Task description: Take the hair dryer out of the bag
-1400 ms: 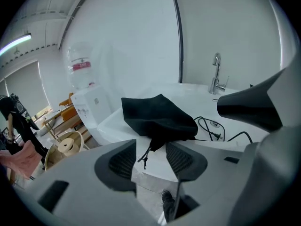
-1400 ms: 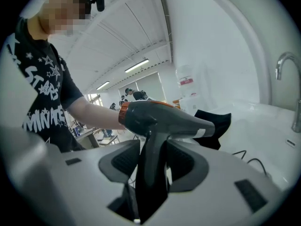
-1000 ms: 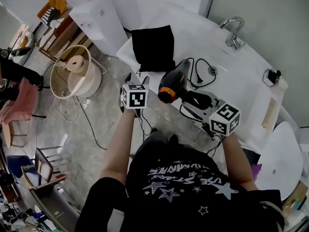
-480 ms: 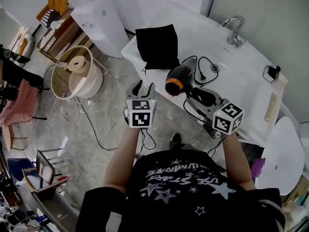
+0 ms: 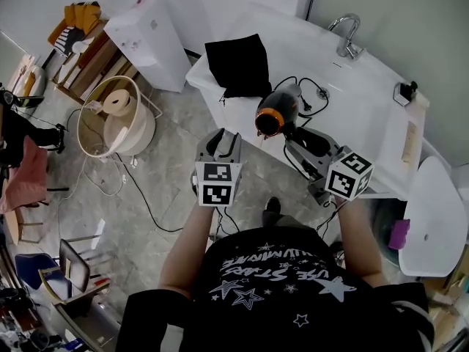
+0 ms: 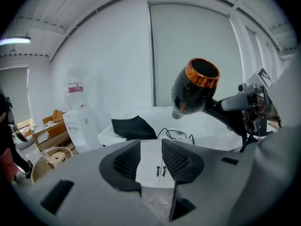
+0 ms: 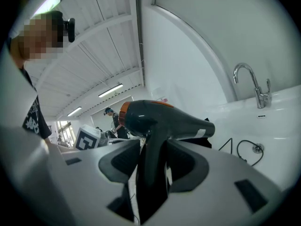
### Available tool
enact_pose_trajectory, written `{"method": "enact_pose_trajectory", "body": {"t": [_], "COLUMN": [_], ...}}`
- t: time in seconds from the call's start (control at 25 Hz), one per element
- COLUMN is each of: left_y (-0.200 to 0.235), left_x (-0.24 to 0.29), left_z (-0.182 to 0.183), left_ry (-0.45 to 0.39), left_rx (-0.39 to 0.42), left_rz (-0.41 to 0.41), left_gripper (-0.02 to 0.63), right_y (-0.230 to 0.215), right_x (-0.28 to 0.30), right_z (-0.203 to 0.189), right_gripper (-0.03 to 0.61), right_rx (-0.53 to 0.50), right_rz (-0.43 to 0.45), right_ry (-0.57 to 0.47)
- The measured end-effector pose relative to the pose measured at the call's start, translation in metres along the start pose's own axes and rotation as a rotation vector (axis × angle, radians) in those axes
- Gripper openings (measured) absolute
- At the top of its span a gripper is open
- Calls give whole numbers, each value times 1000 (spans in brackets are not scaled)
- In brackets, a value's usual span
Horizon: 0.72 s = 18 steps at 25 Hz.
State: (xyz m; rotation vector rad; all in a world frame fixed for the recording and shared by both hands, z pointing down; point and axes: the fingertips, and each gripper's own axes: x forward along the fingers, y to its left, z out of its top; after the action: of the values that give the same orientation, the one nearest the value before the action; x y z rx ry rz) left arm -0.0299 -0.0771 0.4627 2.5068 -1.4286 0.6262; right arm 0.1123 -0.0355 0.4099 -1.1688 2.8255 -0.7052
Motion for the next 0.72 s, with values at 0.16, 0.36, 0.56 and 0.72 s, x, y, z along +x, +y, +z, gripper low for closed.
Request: {"method": "enact_pose_trajectory", "body": {"t": [0.16,0.36,0.56,0.72], "left_y": [-4,-12,-21,-21], "left_x": [-21,-47,-80,-107], "left_z": [-4,-22,-40,-49], "left_ry": [-31,-22,-20,-29], "left_rx": [-17,-45,-47,-37], "left_rz": [-32,-65,-88,-88], "left_gripper": [119,12,12,12], "right_y": [17,39,67,88], "right_x": [-8,-20,-32,-43], "right_z": [-10,-22,-37,-49], "right_gripper": [183,183,183,183], "right_rx": [-10,-13,-23,-37], "right_rz": [-17,-26,-35,-52], "right_ry": [1,-11,-25,-30]}}
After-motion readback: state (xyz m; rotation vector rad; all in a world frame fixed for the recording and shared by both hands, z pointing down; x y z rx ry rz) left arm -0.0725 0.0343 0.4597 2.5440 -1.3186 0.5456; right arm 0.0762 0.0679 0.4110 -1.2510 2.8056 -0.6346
